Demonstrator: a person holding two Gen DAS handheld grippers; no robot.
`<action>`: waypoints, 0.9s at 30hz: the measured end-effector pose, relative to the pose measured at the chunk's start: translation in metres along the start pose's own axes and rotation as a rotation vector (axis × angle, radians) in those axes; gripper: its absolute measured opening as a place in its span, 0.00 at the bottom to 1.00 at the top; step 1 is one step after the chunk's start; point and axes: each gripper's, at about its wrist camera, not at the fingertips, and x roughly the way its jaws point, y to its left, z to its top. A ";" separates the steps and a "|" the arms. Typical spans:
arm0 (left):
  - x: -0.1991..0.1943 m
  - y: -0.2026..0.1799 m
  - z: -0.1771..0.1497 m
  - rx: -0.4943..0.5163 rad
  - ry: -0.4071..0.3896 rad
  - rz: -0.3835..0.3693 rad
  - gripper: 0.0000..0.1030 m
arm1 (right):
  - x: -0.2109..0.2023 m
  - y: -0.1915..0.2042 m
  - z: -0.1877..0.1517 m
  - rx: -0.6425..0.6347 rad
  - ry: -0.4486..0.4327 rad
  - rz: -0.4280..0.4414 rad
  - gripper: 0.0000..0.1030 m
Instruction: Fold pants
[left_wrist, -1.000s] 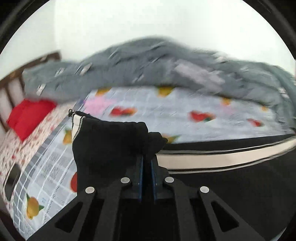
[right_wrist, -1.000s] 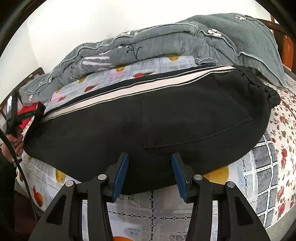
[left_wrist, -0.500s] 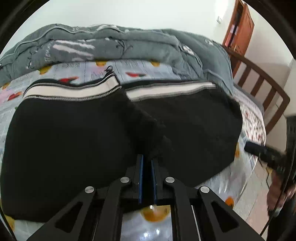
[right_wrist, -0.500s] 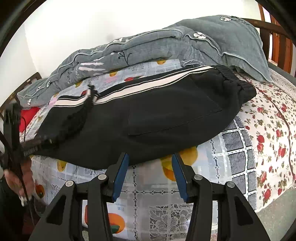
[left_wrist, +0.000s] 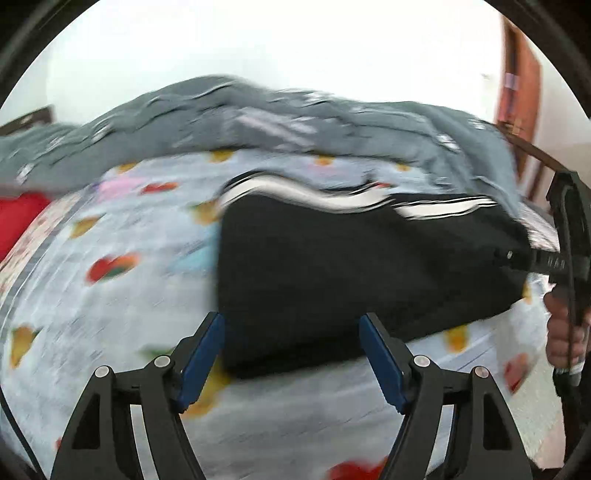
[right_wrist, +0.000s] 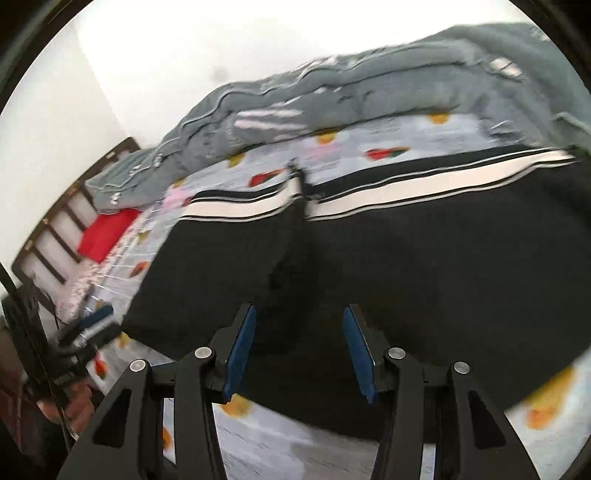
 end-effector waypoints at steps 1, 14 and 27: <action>-0.001 0.009 -0.007 -0.009 0.012 0.010 0.72 | 0.010 0.003 0.002 0.011 0.016 0.012 0.48; 0.031 0.025 -0.025 -0.006 0.047 0.123 0.74 | 0.055 0.010 -0.001 0.105 0.062 -0.004 0.31; 0.022 0.047 -0.025 -0.150 -0.007 0.036 0.73 | 0.065 0.019 0.004 0.088 0.071 -0.036 0.37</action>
